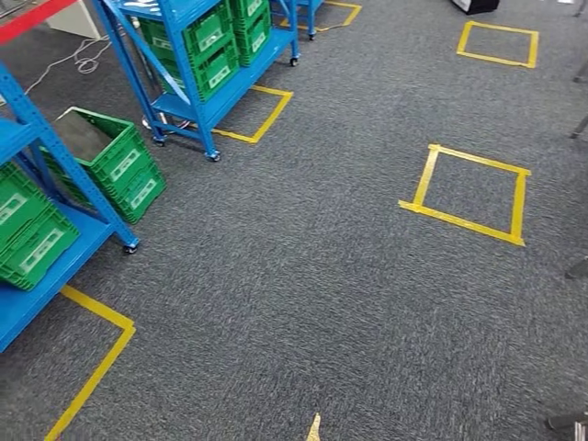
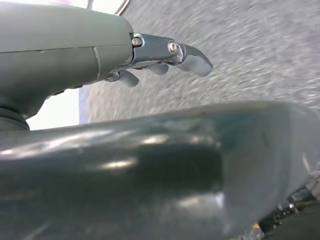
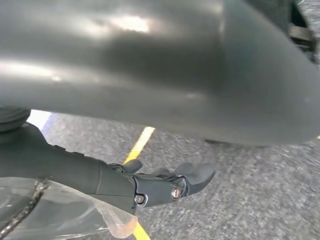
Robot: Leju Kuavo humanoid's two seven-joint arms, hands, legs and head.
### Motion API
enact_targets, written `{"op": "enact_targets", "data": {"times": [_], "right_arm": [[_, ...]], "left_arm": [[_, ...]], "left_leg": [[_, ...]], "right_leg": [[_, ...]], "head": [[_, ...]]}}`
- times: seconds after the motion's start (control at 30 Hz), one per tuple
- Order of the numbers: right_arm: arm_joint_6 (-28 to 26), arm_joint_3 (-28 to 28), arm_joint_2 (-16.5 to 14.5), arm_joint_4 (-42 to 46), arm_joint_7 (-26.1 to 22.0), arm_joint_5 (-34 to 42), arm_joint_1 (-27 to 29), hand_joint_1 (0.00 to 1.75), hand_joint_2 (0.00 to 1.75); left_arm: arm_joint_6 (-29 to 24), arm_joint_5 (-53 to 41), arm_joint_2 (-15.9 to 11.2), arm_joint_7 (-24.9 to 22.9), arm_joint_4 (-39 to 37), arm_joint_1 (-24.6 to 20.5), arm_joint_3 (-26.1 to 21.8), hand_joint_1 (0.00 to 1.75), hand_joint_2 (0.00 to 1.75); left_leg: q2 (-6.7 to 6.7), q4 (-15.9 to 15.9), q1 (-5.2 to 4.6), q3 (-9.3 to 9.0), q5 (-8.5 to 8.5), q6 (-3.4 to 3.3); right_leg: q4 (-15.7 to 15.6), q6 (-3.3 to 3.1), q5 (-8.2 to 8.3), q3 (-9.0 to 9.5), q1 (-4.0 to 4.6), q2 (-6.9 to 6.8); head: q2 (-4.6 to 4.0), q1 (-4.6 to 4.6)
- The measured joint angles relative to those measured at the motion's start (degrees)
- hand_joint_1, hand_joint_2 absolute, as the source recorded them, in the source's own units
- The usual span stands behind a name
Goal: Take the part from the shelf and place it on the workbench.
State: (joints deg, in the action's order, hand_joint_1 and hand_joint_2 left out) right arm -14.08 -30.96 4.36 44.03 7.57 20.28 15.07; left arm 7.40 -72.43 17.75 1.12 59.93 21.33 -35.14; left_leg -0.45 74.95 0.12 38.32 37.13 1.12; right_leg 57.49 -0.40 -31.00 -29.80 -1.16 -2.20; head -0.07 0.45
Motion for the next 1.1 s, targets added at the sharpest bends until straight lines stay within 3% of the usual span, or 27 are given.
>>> {"op": "enact_targets", "data": {"times": [0.03,0.07,0.13,0.2,0.23,0.3,0.37,0.43,0.5,0.53,0.57,0.6,0.67,0.73,0.77,0.8,0.83,0.9,0.93,1.0,1.03,1.07,1.1], "right_arm": [[-0.14,-0.10,0.07,0.19,0.08,0.21,0.20,0.00,0.00],[-0.22,-0.22,0.14,0.42,0.13,0.36,0.29,0.00,0.00],[-0.25,-0.43,0.22,0.84,0.15,0.49,0.33,0.00,0.00],[-0.26,-0.54,0.29,1.12,0.15,0.56,0.36,0.00,0.00],[-0.26,-0.58,0.32,1.21,0.18,0.58,0.36,0.00,0.00],[-0.48,-0.71,0.37,1.46,0.73,0.85,0.18,0.00,0.00],[-0.52,-0.85,0.46,1.55,1.78,1.80,-0.17,0.00,0.00],[-0.04,-1.01,0.77,1.42,2.14,3.35,-0.23,0.00,0.00],[0.16,-1.37,1.22,1.36,1.70,4.84,0.11,0.00,0.00],[0.00,-1.66,1.48,1.36,1.49,5.36,0.23,0.00,0.00],[-0.23,-2.10,1.69,1.36,1.34,5.74,0.24,0.00,0.00],[-0.46,-2.65,1.91,1.34,1.24,5.99,0.11,0.00,0.00],[-0.53,-3.98,2.18,1.17,1.15,6.16,-0.48,0.00,0.00],[-0.12,-5.40,2.52,0.73,0.63,6.47,-1.12,0.00,0.00],[0.04,-6.14,2.69,0.38,0.21,6.78,-1.41,0.00,0.00],[0.03,-6.88,2.85,0.00,-0.32,7.17,-1.78,0.00,0.00],[-0.08,-7.62,2.96,-0.49,-0.78,7.56,-2.22,0.00,0.00],[-0.32,-9.04,2.92,-1.74,-1.48,8.27,-3.36,0.00,0.00],[-0.31,-9.79,2.91,-2.61,-1.73,8.57,-3.95,0.00,0.00],[-0.30,-11.47,2.90,-4.58,-2.33,9.27,-4.98,0.00,0.00],[-0.37,-12.32,2.89,-5.37,-2.65,9.60,-5.39,0.00,0.00],[-0.51,-13.14,2.88,-6.00,-2.97,9.89,-5.76,0.00,0.00],[-0.69,-13.86,2.85,-6.42,-3.22,10.11,-6.11,0.00,0.00]], "left_arm": [[0.09,-0.28,0.26,0.09,0.04,0.05,-0.75,0.00,0.00],[0.16,-0.45,0.50,0.14,0.07,0.12,-1.40,0.00,0.00],[0.21,-0.56,0.85,0.23,0.19,0.07,-2.29,0.00,0.00],[0.22,-0.64,1.22,0.34,0.38,-0.22,-2.95,0.00,0.00],[0.16,-0.61,1.36,0.38,0.44,-0.29,-3.22,0.00,0.00],[-1.78,1.06,1.69,-0.54,0.41,-0.29,-3.50,0.00,0.00],[-7.25,5.19,2.18,-3.39,-0.61,-0.84,-2.32,0.00,0.00],[-13.05,9.09,2.55,-5.78,-2.60,-2.10,0.50,0.00,0.00],[-16.57,11.43,2.62,-6.18,-4.61,-3.16,3.30,0.00,0.00],[-17.64,12.43,2.64,-6.14,-5.48,-3.46,4.32,0.00,0.00],[-18.45,13.65,2.58,-6.13,-6.30,-3.73,5.13,0.00,0.00],[-19.00,14.99,2.47,-6.21,-7.05,-4.00,5.71,0.00,0.00],[-19.63,17.28,2.11,-6.37,-8.34,-4.70,6.43,0.00,0.00],[-20.28,18.48,1.81,-6.41,-9.70,-5.60,7.06,0.00,0.00],[-20.69,19.00,1.71,-6.41,-10.46,-5.96,7.41,0.00,0.00],[-21.20,19.66,1.58,-6.41,-11.16,-6.14,7.78,0.00,0.00],[-21.76,20.44,1.47,-6.41,-11.73,-6.15,8.13,0.00,0.00],[-22.45,22.07,1.27,-6.63,-12.28,-6.13,8.84,0.00,0.00],[-22.46,22.77,1.19,-6.92,-12.36,-6.14,9.27,0.00,0.00],[-22.09,23.93,1.00,-7.89,-12.38,-5.95,10.31,0.00,0.00],[-21.92,24.31,0.92,-8.42,-12.34,-5.63,10.84,0.00,0.00],[-21.78,24.59,0.90,-8.92,-12.28,-5.18,11.39,0.00,0.00],[-21.68,24.79,0.89,-9.33,-12.22,-4.75,11.94,0.00,0.00]], "left_leg": [[0.13,-0.53,0.06,-0.28,-1.01,0.03],[0.42,-3.51,0.10,-1.80,-2.96,-0.02],[2.66,-11.90,-0.13,-6.12,-6.58,-0.34],[4.53,-16.35,-0.57,-8.37,-7.55,-0.89],[4.61,-16.59,-0.83,-8.41,-7.30,-1.18],[3.44,-17.00,-0.78,-8.39,-7.58,-1.92],[2.28,-17.64,-0.53,-8.59,-8.01,-2.74],[0.89,-17.87,-0.46,-8.61,-8.18,-3.22],[-0.76,-17.86,-0.57,-8.69,-8.12,-3.41],[-1.58,-17.85,-0.61,-8.87,-8.05,-3.44],[-2.39,-17.83,-0.63,-9.12,-7.95,-3.41],[-3.16,-17.81,-0.62,-9.43,-7.80,-3.32],[-4.52,-17.61,-0.60,-9.70,-7.40,-2.90],[-5.79,-17.32,-0.48,-9.25,-7.24,-2.28],[-6.44,-17.19,-0.39,-8.93,-7.28,-1.97],[-7.06,-17.15,-0.21,-8.70,-7.32,-1.70],[-6.77,-16.84,-0.18,-8.45,-7.08,-1.43],[-4.18,-13.67,-0.22,-6.93,-5.19,-0.82],[-2.33,-10.43,-0.23,-5.30,-3.60,-0.54],[-0.57,-3.27,-0.12,-1.54,-1.00,-0.18],[-0.28,-1.36,-0.10,-0.44,-0.89,-0.13],[-0.10,-1.55,-0.11,-0.35,-1.89,-0.20],[0.20,-3.86,-0.15,-1.31,-3.85,-0.40]], "right_leg": [[0.00,0.03,-0.20,0.06,0.01,-0.84],[0.00,0.12,-0.40,0.32,0.01,-1.51],[0.02,0.55,-0.84,0.96,0.11,-2.69],[0.04,1.18,-1.25,1.53,0.32,-3.70],[-0.02,1.46,-1.34,1.92,0.37,-4.19],[-0.27,2.06,-1.55,2.59,0.19,-4.78],[1.69,2.59,-3.10,1.83,0.00,-2.49],[8.59,2.70,-6.44,-1.65,-0.04,0.88],[15.84,2.61,-8.47,-5.74,0.05,2.01],[16.89,2.52,-7.85,-6.77,0.10,2.16],[15.55,2.41,-5.99,-6.70,0.12,2.32],[12.13,2.29,-3.29,-5.65,0.10,2.71],[4.58,2.09,0.70,-2.80,-0.09,5.06],[1.29,1.86,1.23,-1.27,-0.17,6.96],[0.94,1.67,1.05,-1.06,-0.11,7.01],[0.84,1.39,1.00,-0.94,-0.12,6.36],[0.70,1.12,1.04,-0.88,-0.16,5.71],[0.41,0.56,1.03,-0.64,-0.27,4.24],[0.38,0.35,0.91,-0.48,-0.16,3.40],[0.37,0.03,0.51,-0.16,0.03,1.51],[0.37,-0.04,0.28,0.07,0.10,0.62],[0.37,-0.06,0.05,0.37,0.17,-0.18],[0.36,-0.04,-0.20,0.73,0.25,-0.93]], "head": [[0.00,-0.01],[0.00,-0.01],[0.00,0.00],[0.00,0.08],[0.00,0.10],[0.00,0.08],[-0.01,0.30],[-0.02,0.62],[-0.02,0.68],[-0.02,0.67],[-0.02,0.68],[-0.02,0.66],[-0.02,0.64],[-0.02,0.59],[-0.01,0.56],[-0.01,0.53],[-0.01,0.51],[-0.01,0.28],[-0.01,0.18],[-0.01,0.09],[-0.01,0.08],[-0.01,0.08],[-0.01,0.07]]}}
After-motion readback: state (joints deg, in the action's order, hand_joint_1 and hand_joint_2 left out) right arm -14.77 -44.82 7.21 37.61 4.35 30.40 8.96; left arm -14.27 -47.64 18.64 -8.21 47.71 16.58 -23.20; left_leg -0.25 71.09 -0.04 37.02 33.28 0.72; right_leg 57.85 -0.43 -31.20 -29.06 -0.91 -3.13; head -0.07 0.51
